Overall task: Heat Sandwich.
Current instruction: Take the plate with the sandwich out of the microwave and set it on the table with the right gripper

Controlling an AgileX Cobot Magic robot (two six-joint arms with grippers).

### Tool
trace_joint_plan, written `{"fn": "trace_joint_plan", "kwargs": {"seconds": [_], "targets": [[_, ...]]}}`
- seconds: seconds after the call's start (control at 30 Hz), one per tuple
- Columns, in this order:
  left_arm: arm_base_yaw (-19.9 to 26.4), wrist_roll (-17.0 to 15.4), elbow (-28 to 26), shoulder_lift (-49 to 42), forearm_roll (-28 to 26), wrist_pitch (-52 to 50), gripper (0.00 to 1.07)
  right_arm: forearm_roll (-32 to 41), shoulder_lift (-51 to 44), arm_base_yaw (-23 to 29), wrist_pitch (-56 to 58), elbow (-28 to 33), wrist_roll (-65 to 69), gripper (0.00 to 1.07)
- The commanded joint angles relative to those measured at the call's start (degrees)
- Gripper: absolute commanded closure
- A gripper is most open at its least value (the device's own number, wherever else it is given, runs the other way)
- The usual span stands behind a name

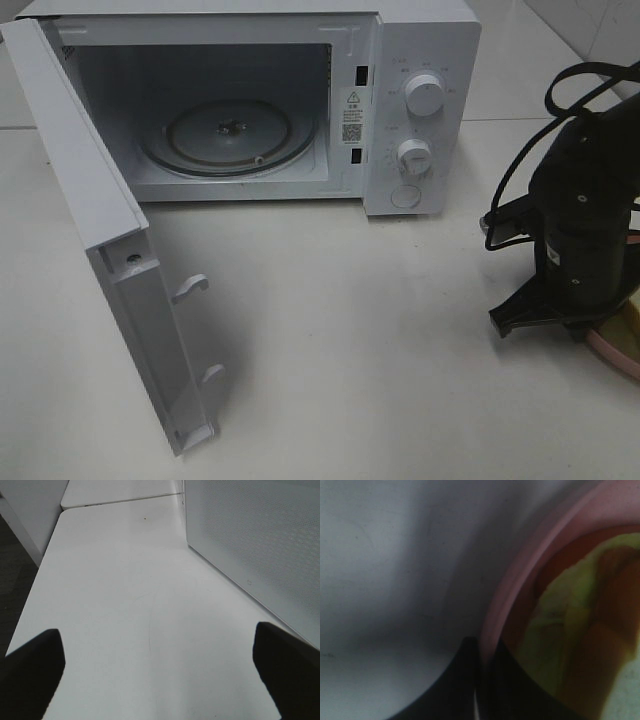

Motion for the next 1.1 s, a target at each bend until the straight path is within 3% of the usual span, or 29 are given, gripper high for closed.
{"fn": "trace_joint_plan", "kwargs": {"seconds": [0.03,0.37,0.5,0.53,0.6,0.67,0.8,1.1], "targets": [[-0.2,-0.4,0.2,-1.5,0.2,-0.4,0.09,-1.5,0.7,-0.4,0.2,-0.1,1.4,1.03],[-0.2,-0.4,0.2,-1.5,0.2,-0.4,0.09,-1.5,-0.1,-0.4,0.5,-0.1,3.6,0.94],[-0.2,-0.4,0.2,-1.5,0.2,-0.4,0.09,-1.5,-1.4,-0.4,0.7,-0.2,3.3,0.81],[-0.2,-0.4,0.2,-1.5,0.2,-0.4,0.09,-1.3,-2.4,-0.4,1.1,-0.2,2.9,0.73],[-0.2,-0.4,0.2,-1.5,0.2,-0.4,0.09,-0.7,-3.6,-0.4,1.7,-0.2,1.5,0.65],[-0.2,-0.4,0.2,-1.5,0.2,-0.4,0.09,-0.1,-4.9,-0.4,2.2,-0.2,-0.1,0.62],[-0.2,-0.4,0.2,-1.5,0.2,-0.4,0.09,4.9,-8.8,-0.4,3.0,-0.2,-7.1,0.45],[-0.2,-0.4,0.2,-1.5,0.2,-0.4,0.09,14.9,-16.5,-0.3,3.4,-0.2,-18.5,0.29]]}}
